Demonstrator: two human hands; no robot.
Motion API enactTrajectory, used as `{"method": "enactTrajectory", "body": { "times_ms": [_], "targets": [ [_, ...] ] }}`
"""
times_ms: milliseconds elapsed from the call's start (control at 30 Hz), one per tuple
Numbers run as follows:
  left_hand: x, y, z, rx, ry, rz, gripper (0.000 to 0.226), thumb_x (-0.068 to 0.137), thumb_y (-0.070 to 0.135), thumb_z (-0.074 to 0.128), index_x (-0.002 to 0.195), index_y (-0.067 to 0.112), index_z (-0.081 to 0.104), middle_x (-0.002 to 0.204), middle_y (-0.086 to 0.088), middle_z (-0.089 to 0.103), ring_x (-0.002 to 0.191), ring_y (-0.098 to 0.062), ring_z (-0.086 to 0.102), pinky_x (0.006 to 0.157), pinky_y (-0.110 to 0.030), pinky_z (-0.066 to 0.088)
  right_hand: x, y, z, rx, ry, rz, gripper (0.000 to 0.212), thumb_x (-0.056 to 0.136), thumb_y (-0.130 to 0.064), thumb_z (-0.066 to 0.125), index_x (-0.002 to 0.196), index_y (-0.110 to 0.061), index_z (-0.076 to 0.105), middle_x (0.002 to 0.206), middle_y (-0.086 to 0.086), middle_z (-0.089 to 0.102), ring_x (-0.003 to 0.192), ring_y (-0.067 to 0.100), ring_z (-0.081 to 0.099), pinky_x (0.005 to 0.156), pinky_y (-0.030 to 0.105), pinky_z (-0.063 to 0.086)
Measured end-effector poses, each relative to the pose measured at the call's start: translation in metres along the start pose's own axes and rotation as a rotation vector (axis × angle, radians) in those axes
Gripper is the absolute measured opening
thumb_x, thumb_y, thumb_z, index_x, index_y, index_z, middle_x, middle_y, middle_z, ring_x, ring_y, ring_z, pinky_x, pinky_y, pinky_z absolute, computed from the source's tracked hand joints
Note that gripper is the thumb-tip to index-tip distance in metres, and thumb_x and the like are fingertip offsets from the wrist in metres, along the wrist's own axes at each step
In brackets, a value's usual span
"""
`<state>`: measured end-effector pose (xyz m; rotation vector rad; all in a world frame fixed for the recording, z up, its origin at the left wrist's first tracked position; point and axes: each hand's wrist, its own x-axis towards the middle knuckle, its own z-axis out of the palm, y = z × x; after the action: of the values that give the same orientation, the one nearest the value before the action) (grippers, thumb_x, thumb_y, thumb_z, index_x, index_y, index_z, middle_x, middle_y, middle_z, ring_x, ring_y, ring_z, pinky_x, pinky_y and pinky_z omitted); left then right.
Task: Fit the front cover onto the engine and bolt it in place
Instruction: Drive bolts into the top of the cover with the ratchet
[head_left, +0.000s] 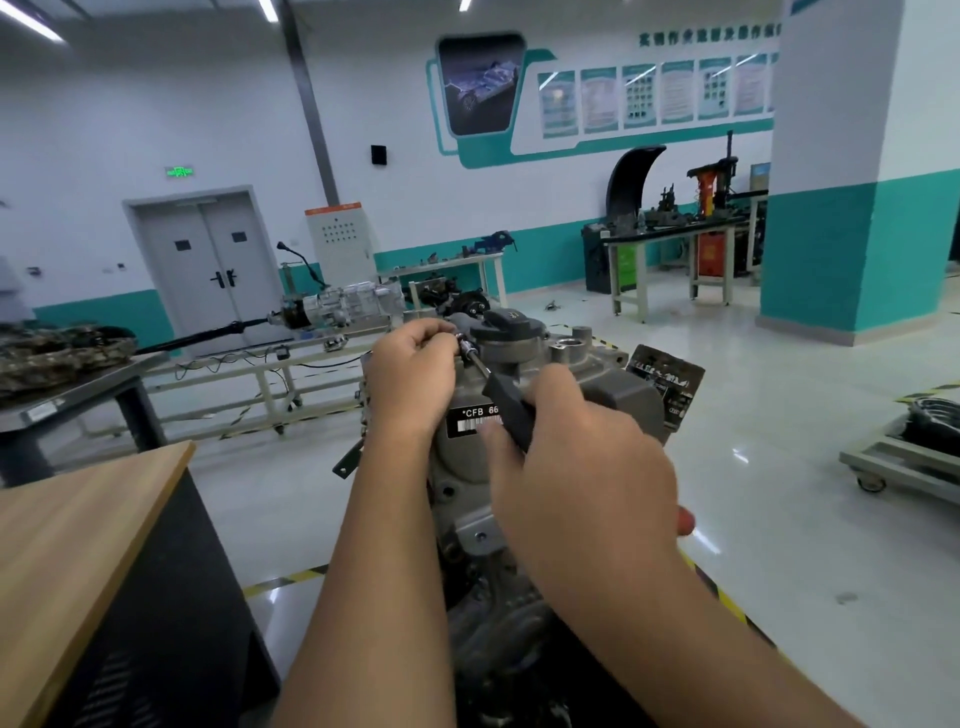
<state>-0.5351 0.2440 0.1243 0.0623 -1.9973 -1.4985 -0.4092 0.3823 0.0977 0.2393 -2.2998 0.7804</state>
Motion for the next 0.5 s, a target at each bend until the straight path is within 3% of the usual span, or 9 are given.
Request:
{"method": "enactTrajectory", "body": {
  "times_ms": [100, 200, 300, 400, 500],
  "targets": [
    [-0.002, -0.001, 0.002, -0.001, 0.012, 0.034, 0.027, 0.08, 0.026, 0.051, 0.091, 0.025, 0.076, 0.068, 0.004, 0.072, 0.057, -0.016, 0.058, 0.06, -0.037, 0.049, 0.006, 0.007, -0.012, -0.218, -0.056, -0.158, 0.025, 0.1, -0.035, 0.056, 0.092, -0.025, 0.034, 0.061, -0.007, 0.047, 0.05, 0.021, 0.047, 0.044, 0.03, 0.026],
    [-0.003, -0.003, 0.002, -0.016, 0.029, 0.032, 0.025, 0.086, 0.023, 0.051, 0.093, 0.026, 0.075, 0.06, 0.01, 0.067, 0.049, -0.007, 0.051, 0.055, -0.031, 0.042, 0.008, 0.007, -0.014, 0.046, -0.065, -0.006, 0.025, 0.097, -0.045, 0.06, 0.097, -0.025, 0.047, 0.075, -0.002, 0.061, 0.068, 0.028, 0.061, 0.059, 0.038, 0.05],
    [-0.006, 0.0, 0.003, -0.022, 0.06, 0.047, 0.026, 0.087, 0.035, 0.051, 0.09, 0.028, 0.076, 0.065, 0.01, 0.068, 0.048, 0.001, 0.054, 0.06, -0.028, 0.043, 0.003, -0.009, -0.01, 0.359, -0.034, 0.243, 0.025, 0.091, -0.048, 0.068, 0.101, -0.029, 0.056, 0.085, -0.003, 0.066, 0.079, 0.025, 0.065, 0.072, 0.04, 0.057],
    [-0.008, 0.003, 0.001, -0.038, 0.047, 0.026, 0.024, 0.082, 0.039, 0.054, 0.085, 0.032, 0.077, 0.073, -0.001, 0.071, 0.066, -0.013, 0.067, 0.071, -0.043, 0.057, -0.003, -0.021, -0.008, 0.397, -0.065, 0.252, 0.025, 0.093, -0.049, 0.064, 0.103, -0.029, 0.051, 0.089, -0.003, 0.065, 0.086, 0.027, 0.065, 0.078, 0.043, 0.057],
    [-0.004, 0.001, 0.0, -0.057, 0.038, -0.01, 0.021, 0.079, 0.032, 0.059, 0.085, 0.033, 0.079, 0.079, 0.004, 0.076, 0.082, -0.027, 0.074, 0.081, -0.053, 0.062, 0.0, -0.013, -0.02, 0.242, -0.101, 0.119, 0.024, 0.095, -0.05, 0.059, 0.1, -0.031, 0.044, 0.086, -0.005, 0.064, 0.083, 0.028, 0.063, 0.075, 0.041, 0.055]
  ]
}}
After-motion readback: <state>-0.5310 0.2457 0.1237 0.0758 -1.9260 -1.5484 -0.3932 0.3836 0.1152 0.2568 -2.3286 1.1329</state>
